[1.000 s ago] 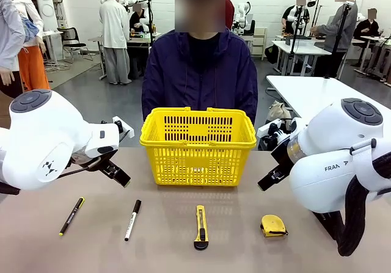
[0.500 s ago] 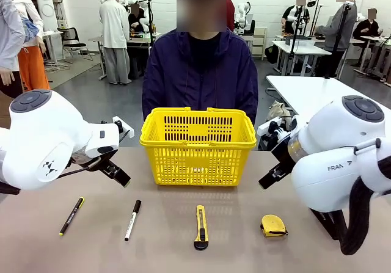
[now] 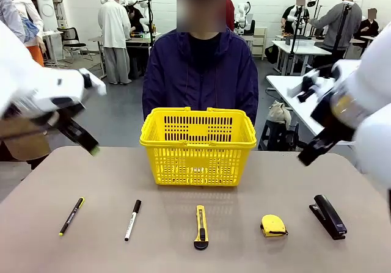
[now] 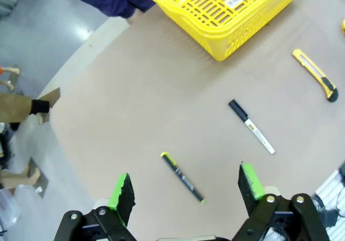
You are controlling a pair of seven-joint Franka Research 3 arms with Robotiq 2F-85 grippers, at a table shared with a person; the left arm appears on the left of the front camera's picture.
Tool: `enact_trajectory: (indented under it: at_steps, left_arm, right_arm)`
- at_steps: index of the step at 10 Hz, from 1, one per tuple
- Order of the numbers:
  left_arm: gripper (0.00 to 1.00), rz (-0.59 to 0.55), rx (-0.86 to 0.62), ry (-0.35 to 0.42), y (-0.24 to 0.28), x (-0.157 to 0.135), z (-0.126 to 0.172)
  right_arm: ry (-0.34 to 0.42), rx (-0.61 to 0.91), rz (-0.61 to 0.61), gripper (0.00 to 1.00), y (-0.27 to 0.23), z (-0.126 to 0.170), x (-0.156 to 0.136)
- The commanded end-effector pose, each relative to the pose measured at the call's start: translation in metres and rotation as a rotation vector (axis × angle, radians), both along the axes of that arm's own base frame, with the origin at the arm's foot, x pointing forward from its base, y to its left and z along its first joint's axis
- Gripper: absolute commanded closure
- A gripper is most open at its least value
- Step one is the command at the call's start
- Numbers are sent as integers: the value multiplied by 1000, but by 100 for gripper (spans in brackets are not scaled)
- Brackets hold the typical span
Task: Place the items the person wants into the basket.
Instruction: Pick up the item the person points to and place it in the Market Basket.
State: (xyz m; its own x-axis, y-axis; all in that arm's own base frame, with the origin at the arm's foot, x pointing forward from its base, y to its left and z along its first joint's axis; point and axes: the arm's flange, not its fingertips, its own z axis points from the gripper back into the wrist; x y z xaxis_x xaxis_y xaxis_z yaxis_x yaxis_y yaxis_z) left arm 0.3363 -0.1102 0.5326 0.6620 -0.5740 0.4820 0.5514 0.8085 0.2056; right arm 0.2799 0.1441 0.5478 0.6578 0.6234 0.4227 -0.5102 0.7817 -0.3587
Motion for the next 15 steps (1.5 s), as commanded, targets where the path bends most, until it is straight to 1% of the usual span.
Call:
enact_trajectory:
  at_steps: [1,2,3,4,5,6,9,10,11,12,13,14,15]
  left_arm:
    - [0,13,31,-18,0,-1,54]
    - [0,24,39,-38,-2,-7,77]
    - [0,36,56,-54,-4,-12,93]
    - [0,50,73,-53,-8,-14,101]
    - [0,64,86,-57,-9,-14,100]
    - [0,12,26,-59,-2,-19,105]
    - [0,12,26,-59,-2,-19,105]
    - [0,12,26,-59,-2,-19,105]
    - [0,21,37,-60,-3,-18,108]
    - [0,-103,-175,51,28,-4,113]
    - [0,-174,-314,94,58,6,112]
    - [0,-228,-399,121,85,9,112]
    - [0,-247,-460,135,118,8,110]
  right_arm:
    - [4,13,14,0,0,52,-16]
    - [-1,7,-4,0,-1,73,-19]
    - [-5,10,-16,0,-2,86,-19]
    - [-19,17,-31,0,-3,96,-19]
    - [-28,4,-45,0,-3,96,-15]
    - [-33,23,-18,0,-4,98,-33]
    - [-33,23,-18,0,-4,98,-33]
    - [-34,26,-20,0,-4,102,-29]
    - [61,176,130,0,-36,98,-22]
    - [77,329,165,0,-71,97,-16]
    - [88,443,236,0,-105,93,-12]
    - [92,515,286,0,-131,89,-11]
    - [68,585,299,0,-161,84,-13]
